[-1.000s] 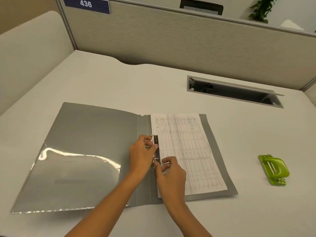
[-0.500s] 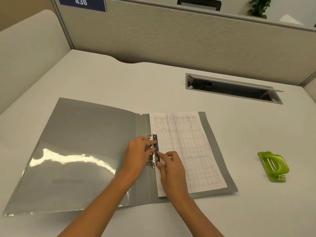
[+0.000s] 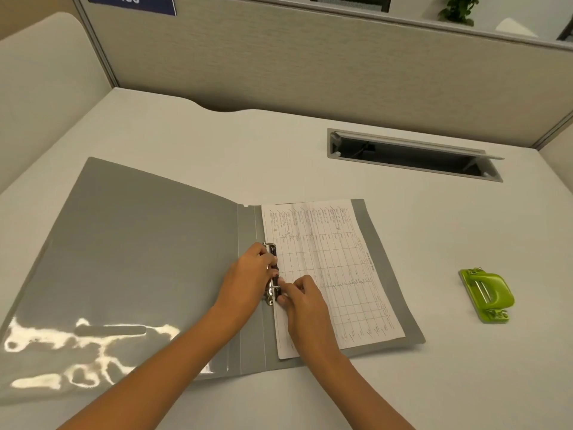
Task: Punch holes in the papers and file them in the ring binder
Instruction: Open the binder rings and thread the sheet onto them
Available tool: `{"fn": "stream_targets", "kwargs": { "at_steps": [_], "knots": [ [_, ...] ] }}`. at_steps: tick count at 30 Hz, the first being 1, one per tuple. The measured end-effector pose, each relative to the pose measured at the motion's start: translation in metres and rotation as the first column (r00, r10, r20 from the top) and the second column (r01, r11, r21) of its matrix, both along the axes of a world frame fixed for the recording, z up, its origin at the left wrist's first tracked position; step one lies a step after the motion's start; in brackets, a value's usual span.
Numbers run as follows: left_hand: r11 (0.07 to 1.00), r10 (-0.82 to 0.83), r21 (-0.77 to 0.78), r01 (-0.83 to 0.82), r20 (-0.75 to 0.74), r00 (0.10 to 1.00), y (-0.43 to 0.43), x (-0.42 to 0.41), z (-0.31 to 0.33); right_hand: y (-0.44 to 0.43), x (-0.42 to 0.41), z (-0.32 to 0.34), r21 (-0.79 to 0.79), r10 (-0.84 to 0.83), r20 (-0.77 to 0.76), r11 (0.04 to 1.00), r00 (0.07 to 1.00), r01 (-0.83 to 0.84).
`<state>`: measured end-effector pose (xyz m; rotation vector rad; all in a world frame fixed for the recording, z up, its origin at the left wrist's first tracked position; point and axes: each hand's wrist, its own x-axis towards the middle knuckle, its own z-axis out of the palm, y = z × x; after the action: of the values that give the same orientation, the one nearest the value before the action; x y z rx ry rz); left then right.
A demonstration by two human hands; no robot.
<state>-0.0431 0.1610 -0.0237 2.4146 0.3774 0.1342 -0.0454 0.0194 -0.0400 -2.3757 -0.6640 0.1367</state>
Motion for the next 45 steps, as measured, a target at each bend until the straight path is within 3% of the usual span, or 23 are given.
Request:
{"fn": "stream_targets", "kwargs": {
  "at_steps": [7, 15, 25, 29, 33, 45],
  "knots": [
    [0.994, 0.099, -0.050, -0.095, 0.089, 0.991, 0.000, -0.016, 0.006, -0.005, 0.003, 0.013, 0.086, -0.069, -0.129, 0.993, 0.989, 0.080],
    [0.989, 0.113, -0.112, -0.100, 0.115, 0.987, -0.004, -0.026, 0.010, -0.019, 0.000, 0.017, 0.208, -0.269, -0.058, 0.939, 0.961, 0.275],
    [0.986, 0.111, -0.128, -0.104, 0.051, 0.992, -0.016, -0.044, 0.010, -0.050, -0.013, -0.006, -0.047, -0.476, 0.181, 0.870, 0.861, 0.491],
    [0.994, 0.091, 0.065, -0.089, -0.034, 0.995, -0.021, -0.060, 0.004, -0.055, -0.026, -0.012, -0.197, -0.511, 0.290, 0.795, 0.809, 0.573],
    [0.967, 0.078, 0.248, -0.056, -0.080, 0.994, -0.021, -0.077, -0.012, -0.063, -0.036, -0.020, -0.307, -0.522, 0.293, 0.742, 0.801, 0.596],
    [0.938, -0.105, 0.327, 0.112, -0.038, 0.994, 0.004, -0.076, -0.038, -0.064, -0.063, -0.025, -0.371, -0.653, 0.242, 0.621, 0.718, 0.690]
  ]
}}
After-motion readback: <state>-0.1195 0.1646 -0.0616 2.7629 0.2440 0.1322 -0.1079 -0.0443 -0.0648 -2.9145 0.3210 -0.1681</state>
